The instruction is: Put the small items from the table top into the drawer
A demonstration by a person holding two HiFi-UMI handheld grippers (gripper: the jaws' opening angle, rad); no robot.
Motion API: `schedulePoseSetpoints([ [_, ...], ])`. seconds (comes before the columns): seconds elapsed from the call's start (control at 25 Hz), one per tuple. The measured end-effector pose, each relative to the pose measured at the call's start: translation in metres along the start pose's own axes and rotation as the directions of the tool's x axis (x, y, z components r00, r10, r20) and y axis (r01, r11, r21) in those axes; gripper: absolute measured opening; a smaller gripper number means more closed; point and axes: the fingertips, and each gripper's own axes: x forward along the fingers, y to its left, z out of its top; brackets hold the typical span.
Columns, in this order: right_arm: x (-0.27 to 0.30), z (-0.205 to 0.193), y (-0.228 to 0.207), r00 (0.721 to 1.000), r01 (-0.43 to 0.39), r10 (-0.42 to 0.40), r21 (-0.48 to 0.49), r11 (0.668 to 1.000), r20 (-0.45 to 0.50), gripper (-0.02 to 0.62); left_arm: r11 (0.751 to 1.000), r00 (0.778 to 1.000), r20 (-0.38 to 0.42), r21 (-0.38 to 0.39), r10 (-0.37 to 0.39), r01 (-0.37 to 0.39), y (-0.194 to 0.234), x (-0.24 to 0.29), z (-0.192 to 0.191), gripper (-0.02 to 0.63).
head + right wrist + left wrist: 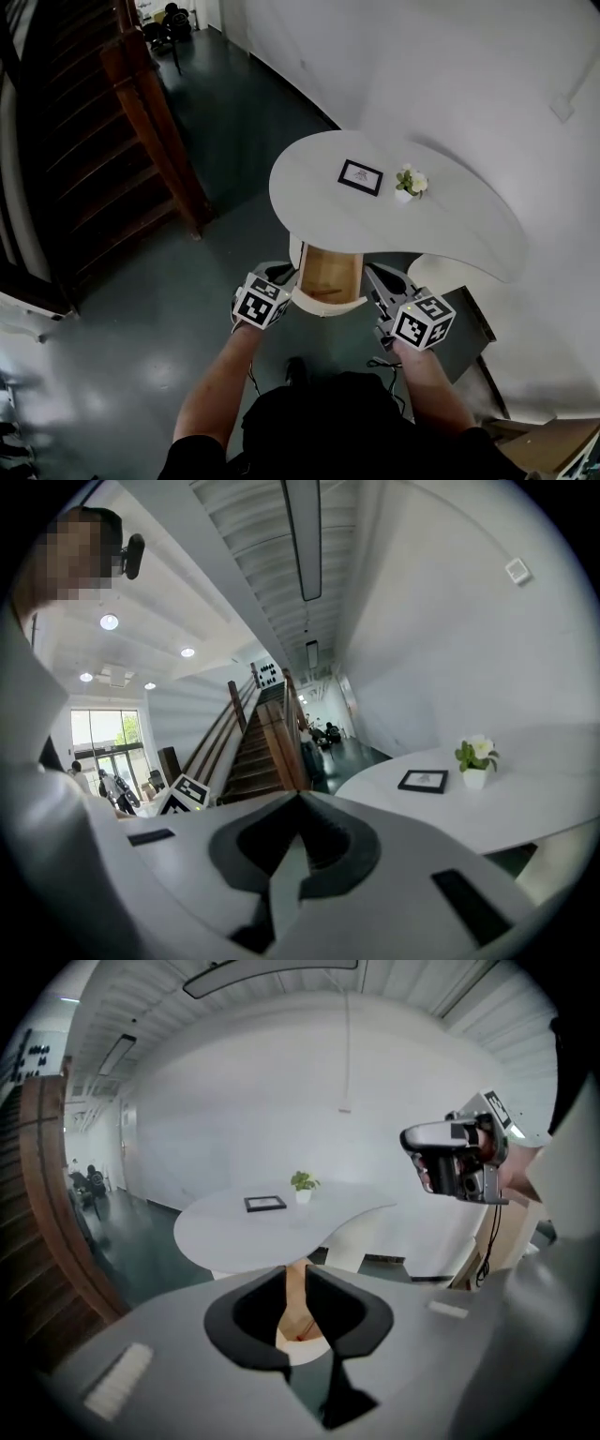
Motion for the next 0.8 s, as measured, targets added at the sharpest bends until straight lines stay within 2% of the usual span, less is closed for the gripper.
schedulePoseSetpoints([
  [0.2,-0.031,0.009,-0.003,0.999,0.01,-0.009,-0.029,1.0,0.031,0.009,0.999,0.995,0.095,-0.047,0.017,-0.012,-0.017,-0.027,0.018,0.049],
  [0.4,-0.091,0.017,-0.014,0.995,-0.011,0.01,0.013,1.0,0.099,0.009,0.994,0.977,0.206,-0.105,0.055,-0.034,-0.052,-0.048,0.058,0.046],
  [0.48,-0.121,0.021,-0.018,0.993,-0.01,0.01,0.001,1.0,0.116,0.009,0.993,0.969,0.238,-0.109,0.069,-0.044,-0.072,-0.052,0.075,0.043],
  [0.64,-0.175,0.027,-0.03,0.991,0.016,-0.003,-0.098,0.995,0.132,0.009,0.995,0.959,0.275,-0.093,0.072,-0.048,-0.124,-0.049,0.099,0.038],
  [0.8,-0.216,0.03,-0.041,0.986,0.009,0.008,-0.101,0.995,0.166,0.009,0.994,0.947,0.313,-0.102,0.076,-0.046,-0.173,-0.049,0.112,0.034],
])
